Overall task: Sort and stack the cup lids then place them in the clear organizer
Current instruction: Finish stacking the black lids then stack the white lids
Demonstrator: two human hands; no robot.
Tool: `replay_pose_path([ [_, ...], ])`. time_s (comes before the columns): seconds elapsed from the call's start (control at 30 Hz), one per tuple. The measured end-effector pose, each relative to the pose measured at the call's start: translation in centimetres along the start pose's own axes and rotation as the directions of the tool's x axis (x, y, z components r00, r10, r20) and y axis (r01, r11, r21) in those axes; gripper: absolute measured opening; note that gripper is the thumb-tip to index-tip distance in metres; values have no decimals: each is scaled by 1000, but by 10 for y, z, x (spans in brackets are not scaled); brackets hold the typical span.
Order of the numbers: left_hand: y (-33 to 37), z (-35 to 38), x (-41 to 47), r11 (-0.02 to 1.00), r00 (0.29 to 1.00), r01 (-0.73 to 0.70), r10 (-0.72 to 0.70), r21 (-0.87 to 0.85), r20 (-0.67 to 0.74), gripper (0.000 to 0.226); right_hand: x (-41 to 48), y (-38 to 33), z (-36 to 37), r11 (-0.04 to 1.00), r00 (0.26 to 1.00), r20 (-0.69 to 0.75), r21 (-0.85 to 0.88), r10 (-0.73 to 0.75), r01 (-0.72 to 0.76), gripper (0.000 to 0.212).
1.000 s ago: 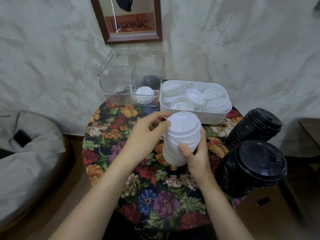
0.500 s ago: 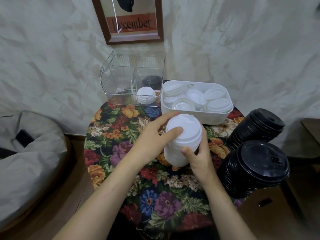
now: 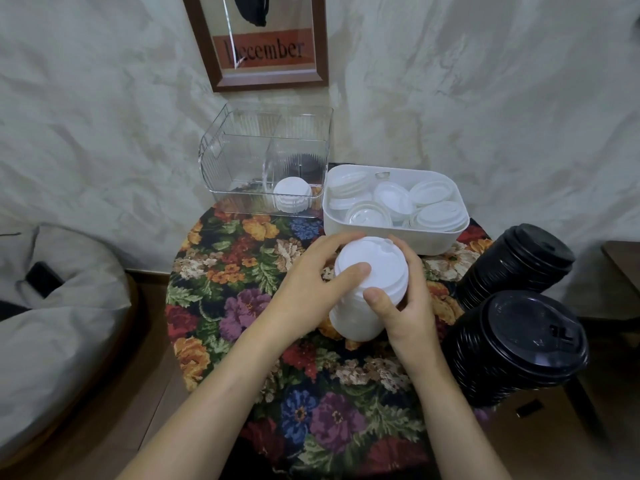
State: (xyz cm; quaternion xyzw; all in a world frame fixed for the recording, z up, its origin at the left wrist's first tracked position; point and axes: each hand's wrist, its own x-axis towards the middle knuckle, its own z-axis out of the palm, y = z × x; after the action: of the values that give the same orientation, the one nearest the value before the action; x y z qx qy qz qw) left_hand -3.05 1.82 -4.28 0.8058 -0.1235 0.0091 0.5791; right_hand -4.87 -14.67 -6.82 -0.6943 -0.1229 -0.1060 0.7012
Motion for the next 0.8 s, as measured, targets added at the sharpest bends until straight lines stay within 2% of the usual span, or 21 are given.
replay_pose_path([
  [0.3, -8, 0, 2, 986, 990, -4, 26, -166, 136, 59, -7, 7, 1, 998, 997, -44, 25, 60, -59, 100],
  [0.37, -3, -7, 11, 983, 990, -6, 31, -183, 134, 47, -7, 8, 3, 997, 997, -42, 42, 63, -61, 101],
  [0.47, 7, -16, 41, 991, 999, -40, 43, -127, 18, 25, -9, 11, 5, 997, 997, -55, 43, 63, -60, 100],
  [0.53, 10, -17, 69, 998, 997, -55, 55, -1, -45, 19, -9, 13, 6, 998, 996, -70, 35, 62, -60, 99],
  [0.6, 14, -15, 97, 965, 995, -86, 98, 250, -36, 24, -9, 16, 8, 998, 994, -90, 22, 57, -55, 97],
  [0.7, 20, -3, 134, 807, 988, -152, 140, 571, 65, 30, -9, 18, 8, 999, 993, -107, 9, 47, -46, 94],
  [0.8, 12, 14, 162, 653, 973, -225, 111, 723, 202, 36, -10, 15, 9, 999, 994, -105, 2, 33, -33, 81],
])
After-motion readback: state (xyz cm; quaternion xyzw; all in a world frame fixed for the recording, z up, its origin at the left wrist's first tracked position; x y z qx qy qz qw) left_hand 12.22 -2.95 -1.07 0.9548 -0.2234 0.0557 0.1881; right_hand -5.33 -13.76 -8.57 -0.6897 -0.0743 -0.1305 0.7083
